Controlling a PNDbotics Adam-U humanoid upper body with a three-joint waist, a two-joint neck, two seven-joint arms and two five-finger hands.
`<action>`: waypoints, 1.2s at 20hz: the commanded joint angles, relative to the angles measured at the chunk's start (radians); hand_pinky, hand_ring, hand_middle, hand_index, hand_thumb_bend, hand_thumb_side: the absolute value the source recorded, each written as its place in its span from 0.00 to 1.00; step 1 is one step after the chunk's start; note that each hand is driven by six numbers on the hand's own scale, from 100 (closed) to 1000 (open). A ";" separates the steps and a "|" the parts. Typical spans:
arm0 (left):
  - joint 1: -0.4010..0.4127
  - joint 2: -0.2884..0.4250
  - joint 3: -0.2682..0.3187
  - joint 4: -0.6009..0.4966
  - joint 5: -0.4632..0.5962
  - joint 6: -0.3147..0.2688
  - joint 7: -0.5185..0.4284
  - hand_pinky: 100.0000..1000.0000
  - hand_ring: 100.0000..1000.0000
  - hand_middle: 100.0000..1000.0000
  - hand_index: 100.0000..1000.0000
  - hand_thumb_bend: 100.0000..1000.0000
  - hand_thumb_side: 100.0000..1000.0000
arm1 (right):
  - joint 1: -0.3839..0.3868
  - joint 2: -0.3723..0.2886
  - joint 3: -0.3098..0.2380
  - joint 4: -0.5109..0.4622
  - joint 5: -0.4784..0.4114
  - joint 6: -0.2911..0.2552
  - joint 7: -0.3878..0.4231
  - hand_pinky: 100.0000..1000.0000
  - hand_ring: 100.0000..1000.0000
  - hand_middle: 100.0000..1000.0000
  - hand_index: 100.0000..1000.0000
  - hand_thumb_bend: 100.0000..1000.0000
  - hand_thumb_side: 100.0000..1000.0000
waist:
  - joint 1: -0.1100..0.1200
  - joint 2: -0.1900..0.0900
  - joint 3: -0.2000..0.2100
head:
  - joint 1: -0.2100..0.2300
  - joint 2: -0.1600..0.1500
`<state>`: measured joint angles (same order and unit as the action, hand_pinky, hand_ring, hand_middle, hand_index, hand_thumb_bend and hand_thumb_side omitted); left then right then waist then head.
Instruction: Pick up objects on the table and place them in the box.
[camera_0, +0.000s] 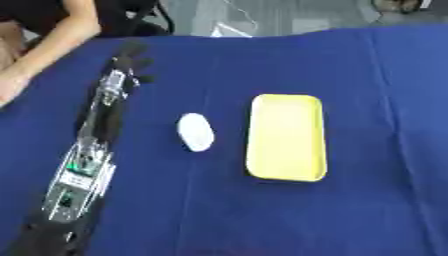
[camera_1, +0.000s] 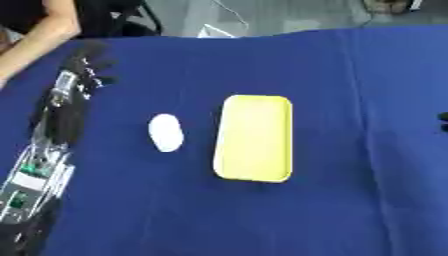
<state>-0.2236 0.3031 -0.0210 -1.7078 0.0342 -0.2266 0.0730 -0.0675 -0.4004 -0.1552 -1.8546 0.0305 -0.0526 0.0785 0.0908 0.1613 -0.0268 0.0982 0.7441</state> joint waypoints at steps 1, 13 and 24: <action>-0.003 0.008 0.007 -0.008 0.002 -0.002 0.003 0.70 0.81 0.88 0.96 0.00 1.00 | -0.007 -0.013 -0.007 -0.015 0.004 -0.001 -0.004 0.63 0.65 0.87 0.97 0.23 0.76 | -0.006 -0.015 0.000 | -0.007 -0.003; -0.003 0.007 0.022 -0.012 -0.009 -0.006 0.016 0.70 0.81 0.88 0.96 0.00 1.00 | -0.007 -0.012 -0.008 -0.015 0.006 -0.001 -0.005 0.63 0.65 0.87 0.97 0.23 0.76 | -0.007 -0.020 0.002 | -0.011 -0.008; 0.003 0.019 0.104 -0.100 -0.022 -0.021 0.094 0.71 0.81 0.88 0.96 0.02 1.00 | -0.003 -0.014 -0.012 -0.014 0.007 -0.001 -0.009 0.63 0.65 0.87 0.96 0.23 0.76 | -0.009 -0.018 0.009 | -0.019 -0.003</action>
<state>-0.2158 0.3003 0.0696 -1.7846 0.0166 -0.2483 0.1601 -0.0671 -0.4004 -0.1609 -1.8546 0.0339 -0.0512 0.0721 0.0877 0.1550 -0.0190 0.0891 0.7442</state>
